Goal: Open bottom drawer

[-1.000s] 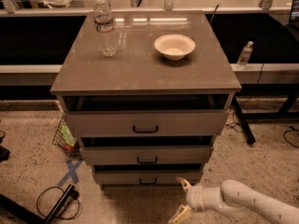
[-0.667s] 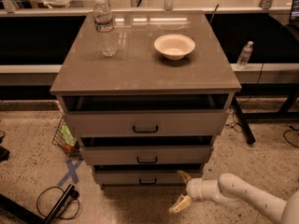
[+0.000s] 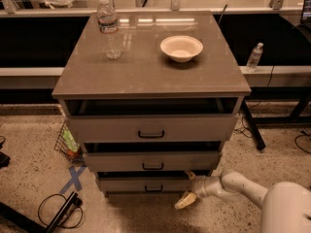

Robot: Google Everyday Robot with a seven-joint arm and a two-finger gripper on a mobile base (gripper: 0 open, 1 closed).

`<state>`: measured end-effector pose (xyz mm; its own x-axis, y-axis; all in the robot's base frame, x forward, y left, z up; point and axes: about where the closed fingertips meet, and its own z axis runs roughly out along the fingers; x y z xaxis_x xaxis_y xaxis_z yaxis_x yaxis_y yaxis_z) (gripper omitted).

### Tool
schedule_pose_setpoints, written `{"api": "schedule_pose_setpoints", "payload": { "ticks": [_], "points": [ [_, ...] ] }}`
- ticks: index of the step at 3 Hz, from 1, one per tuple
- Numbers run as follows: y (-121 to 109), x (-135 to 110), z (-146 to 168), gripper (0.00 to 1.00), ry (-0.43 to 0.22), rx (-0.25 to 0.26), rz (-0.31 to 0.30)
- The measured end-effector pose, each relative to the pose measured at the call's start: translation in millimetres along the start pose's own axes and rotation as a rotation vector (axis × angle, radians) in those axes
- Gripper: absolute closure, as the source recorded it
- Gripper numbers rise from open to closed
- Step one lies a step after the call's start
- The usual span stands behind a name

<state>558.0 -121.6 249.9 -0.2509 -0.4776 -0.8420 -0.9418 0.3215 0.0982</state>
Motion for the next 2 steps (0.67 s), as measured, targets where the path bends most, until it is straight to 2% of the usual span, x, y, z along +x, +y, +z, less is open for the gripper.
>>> {"api": "schedule_pose_setpoints", "payload": {
  "ticks": [1,2],
  "points": [
    [0,1,3,0.0,0.002,-0.004,0.001],
    [-9,9,18,0.0,0.007,-0.014,0.003]
  ]
}}
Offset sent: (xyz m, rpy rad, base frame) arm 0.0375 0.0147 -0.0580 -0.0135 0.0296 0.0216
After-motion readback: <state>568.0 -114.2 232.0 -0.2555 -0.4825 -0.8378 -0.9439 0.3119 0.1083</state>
